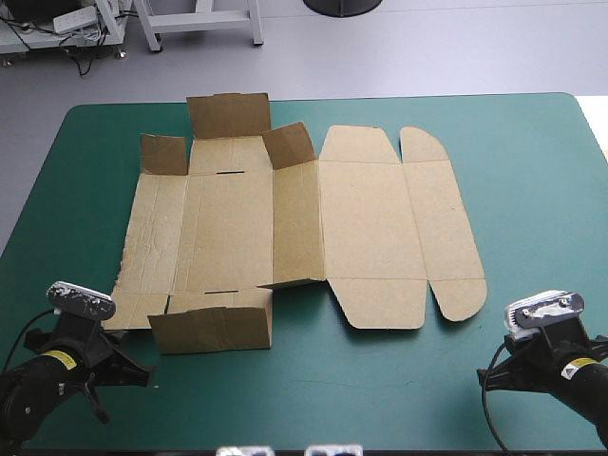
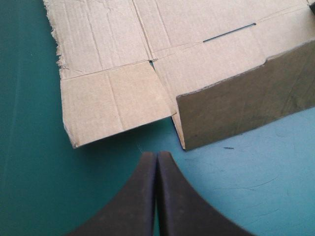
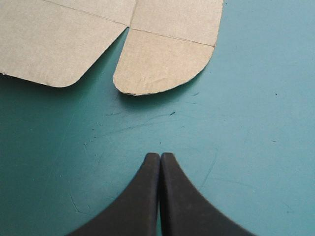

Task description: Fold the box

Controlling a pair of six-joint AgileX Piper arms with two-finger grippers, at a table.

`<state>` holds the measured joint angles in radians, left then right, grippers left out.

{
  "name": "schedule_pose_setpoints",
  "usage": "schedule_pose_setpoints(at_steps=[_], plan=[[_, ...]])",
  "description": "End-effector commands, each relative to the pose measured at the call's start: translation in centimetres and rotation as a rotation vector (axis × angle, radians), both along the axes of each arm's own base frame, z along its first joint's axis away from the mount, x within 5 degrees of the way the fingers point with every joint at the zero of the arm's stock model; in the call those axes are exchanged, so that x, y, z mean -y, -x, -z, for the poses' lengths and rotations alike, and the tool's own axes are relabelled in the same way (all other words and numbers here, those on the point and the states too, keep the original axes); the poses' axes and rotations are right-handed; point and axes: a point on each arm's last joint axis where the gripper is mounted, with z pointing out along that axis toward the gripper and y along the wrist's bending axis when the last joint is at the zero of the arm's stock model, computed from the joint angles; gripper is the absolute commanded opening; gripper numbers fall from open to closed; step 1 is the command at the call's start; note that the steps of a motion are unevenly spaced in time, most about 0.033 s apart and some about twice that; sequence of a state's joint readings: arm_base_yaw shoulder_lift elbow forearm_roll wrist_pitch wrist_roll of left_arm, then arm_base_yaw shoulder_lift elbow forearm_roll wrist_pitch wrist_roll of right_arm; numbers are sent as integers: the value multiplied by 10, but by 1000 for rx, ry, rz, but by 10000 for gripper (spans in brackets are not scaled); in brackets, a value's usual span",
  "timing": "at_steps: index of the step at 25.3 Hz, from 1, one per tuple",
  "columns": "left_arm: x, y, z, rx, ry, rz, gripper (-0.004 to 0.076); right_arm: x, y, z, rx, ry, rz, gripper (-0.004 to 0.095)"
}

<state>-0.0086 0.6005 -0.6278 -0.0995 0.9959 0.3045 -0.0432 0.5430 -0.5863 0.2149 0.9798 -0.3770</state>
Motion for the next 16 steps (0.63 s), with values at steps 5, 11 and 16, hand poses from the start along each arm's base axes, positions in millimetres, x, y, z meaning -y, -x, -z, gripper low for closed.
schedule_pose_setpoints(at_steps=[5,11,16], plan=[[4,-5,-13,76,54,7,-9,0,-5,-12,63,-6,1,-20],[4,-5,-13,76,54,7,-9,0,-5,-12,63,-6,1,-20],[7,-6,-13,74,91,12,-9,0,-5,-12,63,-6,1,-20]])
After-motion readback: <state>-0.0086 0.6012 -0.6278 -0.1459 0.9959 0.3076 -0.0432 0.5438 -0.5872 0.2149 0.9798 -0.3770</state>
